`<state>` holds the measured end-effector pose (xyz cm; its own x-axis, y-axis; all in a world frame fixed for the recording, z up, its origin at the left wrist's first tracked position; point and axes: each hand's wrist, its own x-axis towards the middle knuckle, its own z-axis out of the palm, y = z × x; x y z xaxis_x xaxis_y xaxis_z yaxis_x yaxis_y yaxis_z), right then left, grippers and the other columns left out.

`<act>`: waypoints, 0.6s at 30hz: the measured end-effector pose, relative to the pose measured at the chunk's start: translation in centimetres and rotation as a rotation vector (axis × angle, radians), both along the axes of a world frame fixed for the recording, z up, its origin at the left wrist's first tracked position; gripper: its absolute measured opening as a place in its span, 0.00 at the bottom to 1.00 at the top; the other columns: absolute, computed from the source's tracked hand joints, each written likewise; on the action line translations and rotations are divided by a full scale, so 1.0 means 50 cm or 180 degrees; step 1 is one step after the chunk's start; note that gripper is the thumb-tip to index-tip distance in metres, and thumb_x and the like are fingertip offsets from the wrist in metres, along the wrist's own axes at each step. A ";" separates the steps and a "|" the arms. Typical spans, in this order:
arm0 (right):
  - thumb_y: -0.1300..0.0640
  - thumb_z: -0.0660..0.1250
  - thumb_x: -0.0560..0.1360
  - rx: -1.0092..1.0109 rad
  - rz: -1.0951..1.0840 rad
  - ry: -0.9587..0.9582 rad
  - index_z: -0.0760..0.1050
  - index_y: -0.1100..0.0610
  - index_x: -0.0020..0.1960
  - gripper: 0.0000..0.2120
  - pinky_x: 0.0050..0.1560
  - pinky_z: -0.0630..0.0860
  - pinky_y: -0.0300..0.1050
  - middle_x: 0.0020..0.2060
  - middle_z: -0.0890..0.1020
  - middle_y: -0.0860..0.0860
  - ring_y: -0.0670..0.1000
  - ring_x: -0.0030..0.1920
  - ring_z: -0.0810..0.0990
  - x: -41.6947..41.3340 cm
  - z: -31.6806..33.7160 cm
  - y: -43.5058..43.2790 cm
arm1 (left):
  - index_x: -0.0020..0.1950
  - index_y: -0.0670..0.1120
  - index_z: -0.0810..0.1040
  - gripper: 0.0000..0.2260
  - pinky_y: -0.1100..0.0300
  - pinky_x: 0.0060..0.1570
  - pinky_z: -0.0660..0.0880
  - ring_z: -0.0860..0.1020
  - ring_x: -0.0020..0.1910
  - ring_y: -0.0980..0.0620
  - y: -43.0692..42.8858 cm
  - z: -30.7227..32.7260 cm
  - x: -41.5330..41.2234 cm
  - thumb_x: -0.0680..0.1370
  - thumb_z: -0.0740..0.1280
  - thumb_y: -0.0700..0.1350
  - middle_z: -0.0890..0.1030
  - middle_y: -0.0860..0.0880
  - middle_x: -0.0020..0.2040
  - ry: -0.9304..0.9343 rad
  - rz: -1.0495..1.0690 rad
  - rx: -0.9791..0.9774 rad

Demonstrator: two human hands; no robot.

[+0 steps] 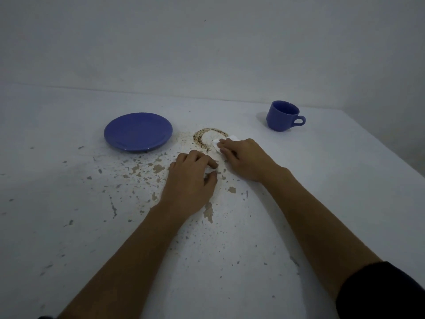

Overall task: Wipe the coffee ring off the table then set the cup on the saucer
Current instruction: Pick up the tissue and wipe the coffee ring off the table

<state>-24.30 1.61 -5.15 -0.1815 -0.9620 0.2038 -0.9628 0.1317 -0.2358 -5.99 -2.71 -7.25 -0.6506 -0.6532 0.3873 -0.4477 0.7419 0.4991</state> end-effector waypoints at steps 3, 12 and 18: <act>0.53 0.54 0.82 -0.0062 0.0176 -0.0104 0.75 0.57 0.63 0.16 0.59 0.74 0.55 0.58 0.81 0.56 0.59 0.55 0.79 0.027 -0.004 -0.012 | 0.59 0.51 0.78 0.12 0.53 0.56 0.71 0.72 0.56 0.49 0.000 0.000 -0.001 0.77 0.64 0.50 0.78 0.50 0.58 -0.0040 0.0010 -0.0029; 0.46 0.50 0.82 0.0212 -0.0271 -0.0201 0.67 0.50 0.72 0.21 0.69 0.62 0.46 0.70 0.73 0.49 0.52 0.68 0.72 -0.046 -0.016 0.038 | 0.57 0.52 0.78 0.10 0.54 0.56 0.72 0.72 0.56 0.52 -0.001 -0.003 0.001 0.77 0.63 0.50 0.78 0.52 0.57 0.0022 -0.0004 -0.0019; 0.50 0.51 0.82 0.0021 -0.0146 -0.0131 0.72 0.57 0.66 0.19 0.62 0.70 0.52 0.64 0.77 0.56 0.59 0.61 0.76 -0.009 -0.027 -0.005 | 0.56 0.51 0.79 0.10 0.50 0.57 0.73 0.72 0.57 0.51 0.001 0.000 0.001 0.77 0.64 0.50 0.78 0.52 0.57 0.0042 0.0001 0.0016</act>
